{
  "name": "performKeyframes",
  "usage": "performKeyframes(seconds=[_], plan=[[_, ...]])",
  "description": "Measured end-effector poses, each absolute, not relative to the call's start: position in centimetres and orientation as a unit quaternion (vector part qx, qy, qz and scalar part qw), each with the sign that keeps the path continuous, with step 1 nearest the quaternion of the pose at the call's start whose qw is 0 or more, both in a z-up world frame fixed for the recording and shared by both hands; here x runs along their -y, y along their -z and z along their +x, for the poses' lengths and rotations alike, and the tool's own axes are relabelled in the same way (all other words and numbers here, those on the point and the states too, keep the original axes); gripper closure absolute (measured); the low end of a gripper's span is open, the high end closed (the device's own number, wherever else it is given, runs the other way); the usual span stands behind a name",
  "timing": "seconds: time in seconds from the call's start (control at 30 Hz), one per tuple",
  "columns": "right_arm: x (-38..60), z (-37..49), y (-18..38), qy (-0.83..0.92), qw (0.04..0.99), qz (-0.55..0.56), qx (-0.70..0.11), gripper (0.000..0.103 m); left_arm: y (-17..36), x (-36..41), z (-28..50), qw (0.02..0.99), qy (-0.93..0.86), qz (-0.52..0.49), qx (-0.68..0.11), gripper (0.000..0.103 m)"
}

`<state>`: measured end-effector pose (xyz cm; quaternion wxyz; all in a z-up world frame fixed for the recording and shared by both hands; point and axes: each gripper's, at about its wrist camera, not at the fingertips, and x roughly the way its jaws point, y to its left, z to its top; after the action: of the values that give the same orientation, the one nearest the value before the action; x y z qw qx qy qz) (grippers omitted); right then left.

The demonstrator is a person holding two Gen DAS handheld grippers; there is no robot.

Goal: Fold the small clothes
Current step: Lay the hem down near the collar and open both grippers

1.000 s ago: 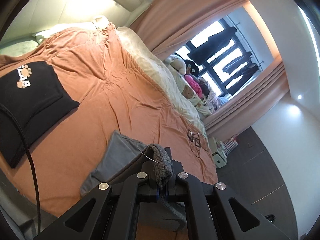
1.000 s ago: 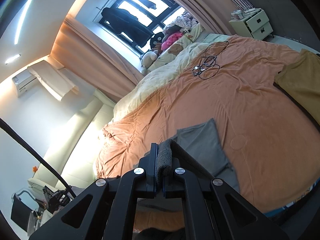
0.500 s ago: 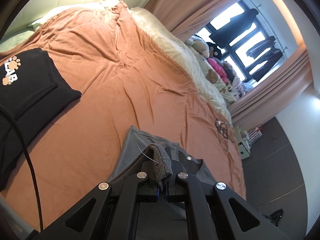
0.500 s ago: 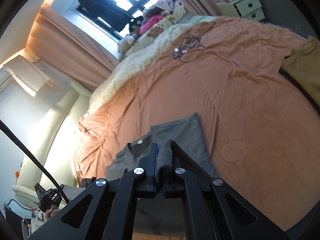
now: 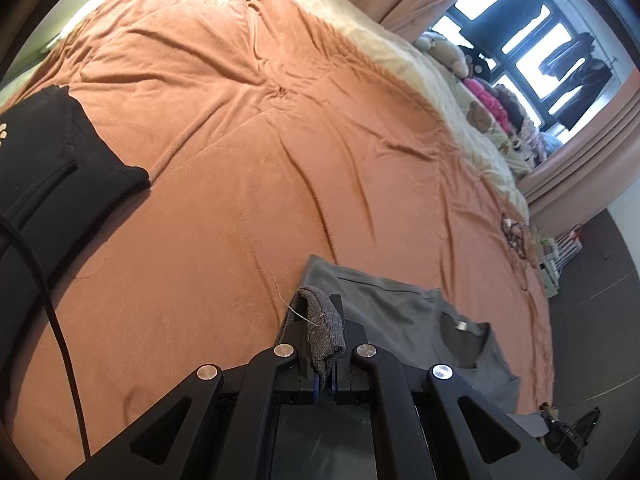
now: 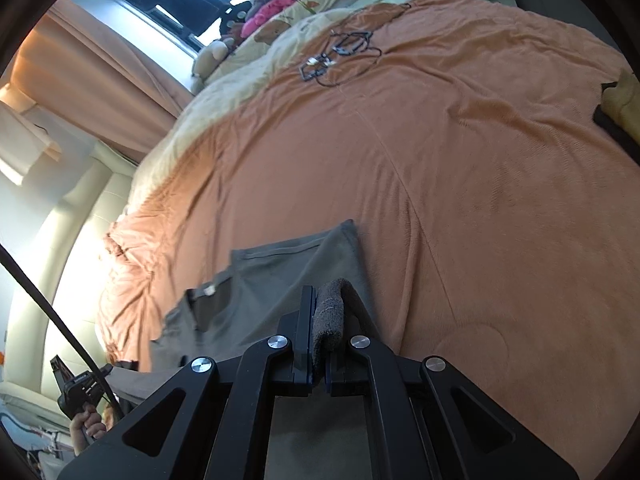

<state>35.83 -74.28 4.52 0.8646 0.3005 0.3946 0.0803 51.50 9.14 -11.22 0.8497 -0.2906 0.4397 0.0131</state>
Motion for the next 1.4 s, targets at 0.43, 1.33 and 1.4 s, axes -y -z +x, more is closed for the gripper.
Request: performKeyframes(seconds=[0.43,1.33,1.4], plan=[[71.9,39.0,-3.1,-0.051,0.862,0.258,-0.433,0.076,17.4,-7.2,56.6,0.823,-0.005,-0.207,-0.529,0.089],[64.9,37.5,-3.9,-0.025,0.855,-0.04,-0.517,0.019,19.6,-1.3,53.5,0.793,0.058,0.136,-0.591,0.011],[64.7,38.3,-3.7,-0.023,0.854,-0.045,-0.518,0.019,19.7,-1.5,54.2,0.798,0.053,0.138,-0.584,0.009]])
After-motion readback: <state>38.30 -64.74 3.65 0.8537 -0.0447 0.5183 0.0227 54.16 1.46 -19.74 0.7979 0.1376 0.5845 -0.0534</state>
